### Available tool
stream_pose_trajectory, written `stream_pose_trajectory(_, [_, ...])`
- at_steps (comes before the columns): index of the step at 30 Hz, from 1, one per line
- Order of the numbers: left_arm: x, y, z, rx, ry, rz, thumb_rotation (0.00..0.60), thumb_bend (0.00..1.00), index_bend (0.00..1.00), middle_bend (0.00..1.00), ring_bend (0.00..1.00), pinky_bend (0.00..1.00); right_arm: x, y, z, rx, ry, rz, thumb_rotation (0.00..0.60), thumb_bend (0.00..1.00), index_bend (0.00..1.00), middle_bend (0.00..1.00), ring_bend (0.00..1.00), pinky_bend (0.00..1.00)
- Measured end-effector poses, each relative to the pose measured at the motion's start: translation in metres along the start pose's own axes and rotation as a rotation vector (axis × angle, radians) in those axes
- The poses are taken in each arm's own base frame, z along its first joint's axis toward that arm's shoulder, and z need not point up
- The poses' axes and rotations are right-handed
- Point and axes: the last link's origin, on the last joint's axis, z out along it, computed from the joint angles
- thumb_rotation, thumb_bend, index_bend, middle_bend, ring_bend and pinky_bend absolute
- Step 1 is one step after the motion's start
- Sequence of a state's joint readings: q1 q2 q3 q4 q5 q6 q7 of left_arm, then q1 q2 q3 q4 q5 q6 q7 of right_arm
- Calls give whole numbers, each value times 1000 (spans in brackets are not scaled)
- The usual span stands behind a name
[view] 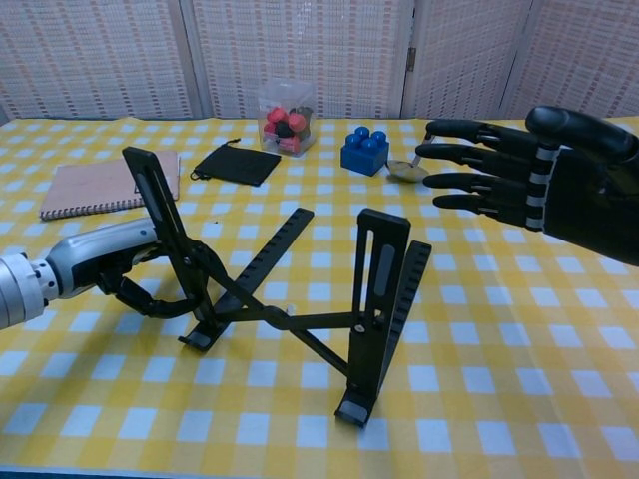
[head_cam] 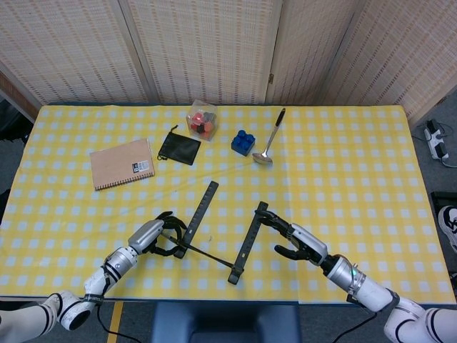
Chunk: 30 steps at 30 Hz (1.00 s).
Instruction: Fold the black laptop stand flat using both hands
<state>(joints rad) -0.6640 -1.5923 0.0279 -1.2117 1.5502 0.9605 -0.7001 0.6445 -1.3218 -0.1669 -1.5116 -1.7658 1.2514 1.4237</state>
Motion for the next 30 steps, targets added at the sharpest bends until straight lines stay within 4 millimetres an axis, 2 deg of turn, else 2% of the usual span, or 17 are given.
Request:
stream_pose_trajectory(6, [0,-1,-2,2,8,-8,600,581,716,381,243,65,0,-1,-1,2,2,-2,270,341,0,21,51,0])
stream_pose_trajectory(13, [7,-9,-9,32,45,-24,600,596,719,394,249,66,1,-1,0,4,0,-1,270,341,0,21,51,0])
stream_pose_trajectory(24, [22,-32,-37,102,104,-50,600,598,717,396,245,62,2,-1,-1,6,-1,8,271,341,0,21,50,0])
stream_pose_trajectory(30, [17,-36,-48,115,76,-49,600,593,622,393,204,47,2,0,-2,4,-1,10,270,342,0,21,50,0])
